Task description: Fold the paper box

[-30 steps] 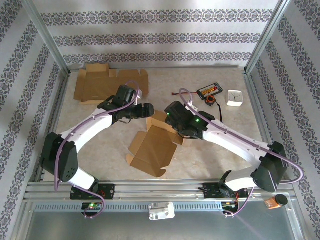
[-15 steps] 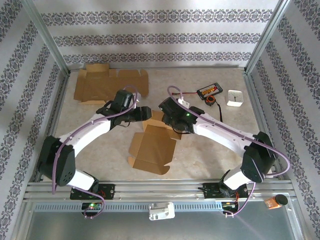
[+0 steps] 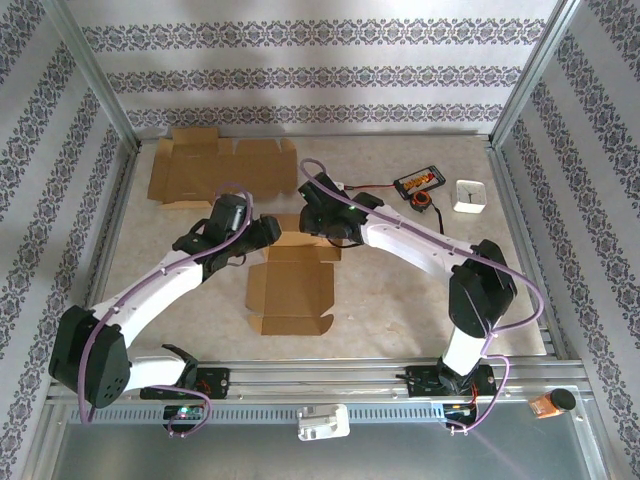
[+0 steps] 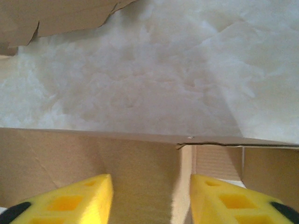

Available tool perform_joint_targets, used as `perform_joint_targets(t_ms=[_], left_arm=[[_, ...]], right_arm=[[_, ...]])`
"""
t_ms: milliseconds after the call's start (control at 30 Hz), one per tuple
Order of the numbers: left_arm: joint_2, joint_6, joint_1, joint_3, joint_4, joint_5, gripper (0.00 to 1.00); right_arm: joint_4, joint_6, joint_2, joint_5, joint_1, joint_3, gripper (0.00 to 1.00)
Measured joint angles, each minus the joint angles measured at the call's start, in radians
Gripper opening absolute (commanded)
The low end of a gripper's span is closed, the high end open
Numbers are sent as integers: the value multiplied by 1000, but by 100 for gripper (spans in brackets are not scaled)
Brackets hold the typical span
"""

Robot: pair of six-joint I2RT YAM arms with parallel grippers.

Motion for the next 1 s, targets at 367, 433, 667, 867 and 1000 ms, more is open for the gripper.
perform_joint_targets(t_ms=[367, 433, 667, 867, 1000], left_arm=[[-2, -45, 48, -14, 31, 1, 63], [0, -56, 52, -19, 42, 21, 63], [3, -77, 58, -21, 58, 66, 63], [3, -79, 58, -22, 57, 60, 63], [3, -67, 58, -21, 49, 31, 64]], right_arm=[[41, -38, 4, -74, -18, -1, 38], [60, -34, 4, -89, -24, -6, 35], [85, -11, 4, -121, -42, -13, 35], [101, -24, -7, -156, -50, -20, 52], [114, -47, -90, -172, -50, -71, 57]])
